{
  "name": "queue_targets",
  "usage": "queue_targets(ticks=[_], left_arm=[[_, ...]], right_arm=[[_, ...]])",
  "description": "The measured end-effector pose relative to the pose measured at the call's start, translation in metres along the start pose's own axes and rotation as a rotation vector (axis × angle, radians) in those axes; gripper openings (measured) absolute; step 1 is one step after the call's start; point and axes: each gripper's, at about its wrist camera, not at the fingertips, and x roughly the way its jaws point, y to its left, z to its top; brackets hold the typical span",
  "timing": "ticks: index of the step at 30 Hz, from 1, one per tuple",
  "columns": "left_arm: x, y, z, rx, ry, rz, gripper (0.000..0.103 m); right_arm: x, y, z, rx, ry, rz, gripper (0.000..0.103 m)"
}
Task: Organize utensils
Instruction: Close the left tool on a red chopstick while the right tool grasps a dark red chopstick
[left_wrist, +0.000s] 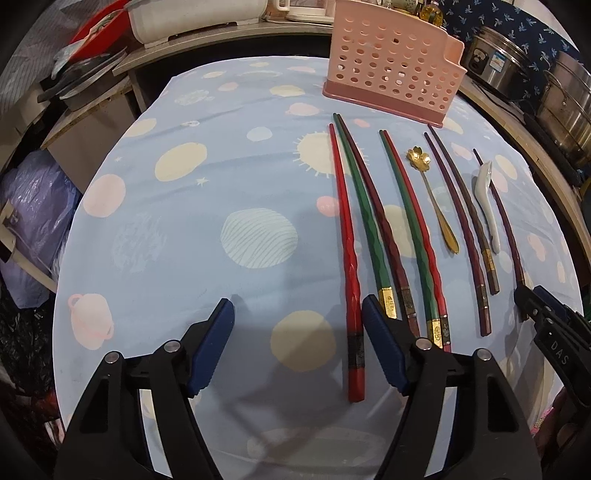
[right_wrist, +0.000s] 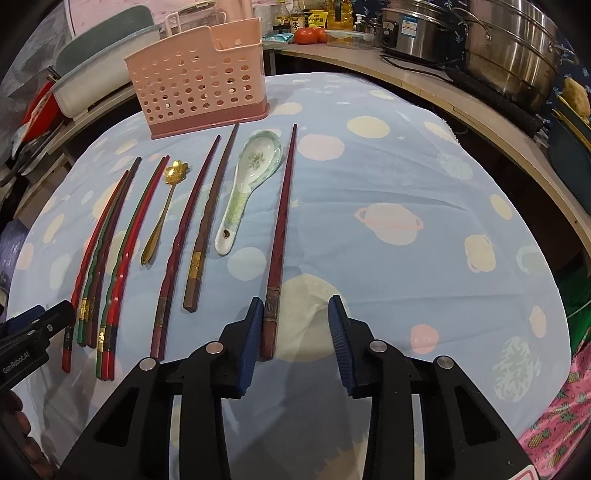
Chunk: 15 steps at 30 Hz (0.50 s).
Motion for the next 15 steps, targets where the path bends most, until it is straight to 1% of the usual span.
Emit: queue_targets(ticks=[2,3,5,7,8,9,10,11,13,15], left_arm=[[0.000,-0.002,-0.002,0.016,-0.005,0.021,0.060],[-0.001,-0.003,-0.003,0.021,-0.008,0.022,0.059],[-0.003,-0.003,-0.004,0.027,-0.010,0.015,0.054],[-0.004,-0.003,-0.005,0.025,-0.011,0.007,0.044],[-0.005,-0.003,-0.005,0.027,-0.012,0.000,0.040],[-0.007,-0.003,-0.006,0.029,-0.011,-0.013,0.031],[-0.008,-0.002,-0.006,0.027,-0.009,-0.024,0.026],[-0.009,-0.002,-0.007,0.025,-0.007,-0.032,0.024],[-0.010,-0.002,-0.009,0.025,-0.004,-0.047,0.014],[-0.012,-0.001,-0.012,0.018,0.001,-0.062,0.009]], right_arm=[[-0.001,0.000,-0.001,-0.002,0.000,0.005,0.025],[-0.002,-0.001,-0.001,-0.003,0.000,0.009,0.020],[-0.003,0.000,-0.003,-0.005,0.002,0.017,0.015],[-0.004,0.000,-0.004,-0.011,0.002,0.024,0.009],[-0.004,0.000,-0.005,-0.011,0.003,0.029,0.007],[-0.005,0.000,-0.006,-0.011,0.003,0.032,0.007],[-0.006,-0.001,-0.007,-0.008,0.004,0.037,0.007],[-0.006,-0.001,-0.007,-0.006,0.005,0.040,0.007],[-0.008,-0.003,-0.009,0.000,0.006,0.050,0.007],[-0.010,-0.004,-0.011,0.005,0.004,0.057,0.007]])
